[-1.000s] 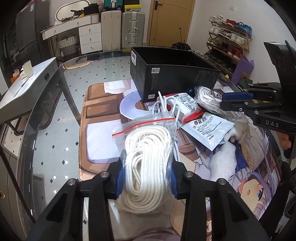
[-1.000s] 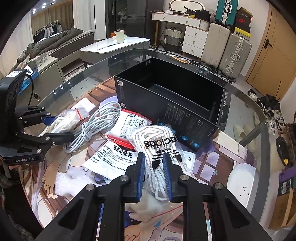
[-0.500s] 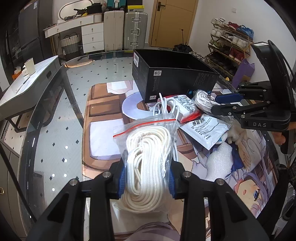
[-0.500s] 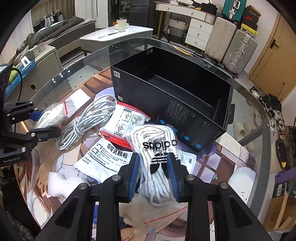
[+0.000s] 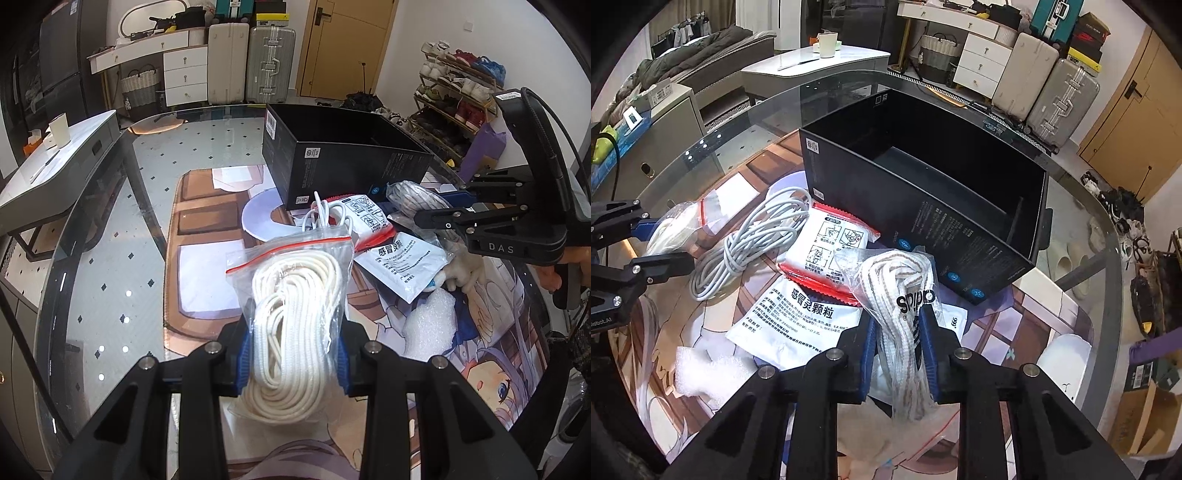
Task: Organize soft objects
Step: 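Lift the adidas bag with right tool while left tool lifts the rope bag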
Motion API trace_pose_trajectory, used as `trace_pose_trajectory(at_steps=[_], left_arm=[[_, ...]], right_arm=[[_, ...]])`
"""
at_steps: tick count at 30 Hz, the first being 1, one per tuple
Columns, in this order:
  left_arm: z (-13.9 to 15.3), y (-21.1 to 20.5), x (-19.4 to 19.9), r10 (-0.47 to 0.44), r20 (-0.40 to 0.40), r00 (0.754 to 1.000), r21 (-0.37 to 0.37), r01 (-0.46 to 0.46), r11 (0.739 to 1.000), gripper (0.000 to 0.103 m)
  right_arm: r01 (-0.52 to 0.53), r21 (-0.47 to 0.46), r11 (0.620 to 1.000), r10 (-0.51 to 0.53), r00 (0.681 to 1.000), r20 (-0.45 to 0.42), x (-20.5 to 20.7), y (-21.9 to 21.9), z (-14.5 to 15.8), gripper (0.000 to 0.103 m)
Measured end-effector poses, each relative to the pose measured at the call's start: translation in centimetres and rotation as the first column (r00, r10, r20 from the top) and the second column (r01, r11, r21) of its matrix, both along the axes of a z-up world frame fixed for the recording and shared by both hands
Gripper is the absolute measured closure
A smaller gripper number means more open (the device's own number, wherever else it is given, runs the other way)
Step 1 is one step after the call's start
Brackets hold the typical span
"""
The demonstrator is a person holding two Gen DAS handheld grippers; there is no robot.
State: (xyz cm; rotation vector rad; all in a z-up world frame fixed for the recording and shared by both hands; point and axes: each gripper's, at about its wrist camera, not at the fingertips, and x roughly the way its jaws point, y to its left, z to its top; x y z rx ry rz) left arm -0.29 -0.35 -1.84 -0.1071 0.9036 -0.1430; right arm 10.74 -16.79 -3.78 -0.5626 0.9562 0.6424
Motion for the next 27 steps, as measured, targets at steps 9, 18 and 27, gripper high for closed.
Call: trace_pose_trajectory(at_steps=[9, 18, 27], left_arm=[[0.9, -1.1, 0.4, -0.02, 0.013, 1.0, 0.014, 0.02, 1.0, 0.069], [2.8, -2.1, 1.4, -0.03, 0.038, 0.999, 0.044, 0.028, 0.999, 0.07], [4.2, -2.7, 2.8, -0.031, 0.046, 0.998, 0.058, 0.028, 0.998, 0.072]], right_arm=[[0.023, 0.103, 0.994, -0.022, 1.0, -0.008, -1.0, -1.6, 2.6, 0.084], [0.025, 0.203, 0.979, -0.024, 1.0, -0.007, -2.5, -2.5, 4.9, 0.084], [0.04, 0.298, 0.954, -0.032, 0.999, -0.032, -2.2, -3.6, 6.5, 0.086]])
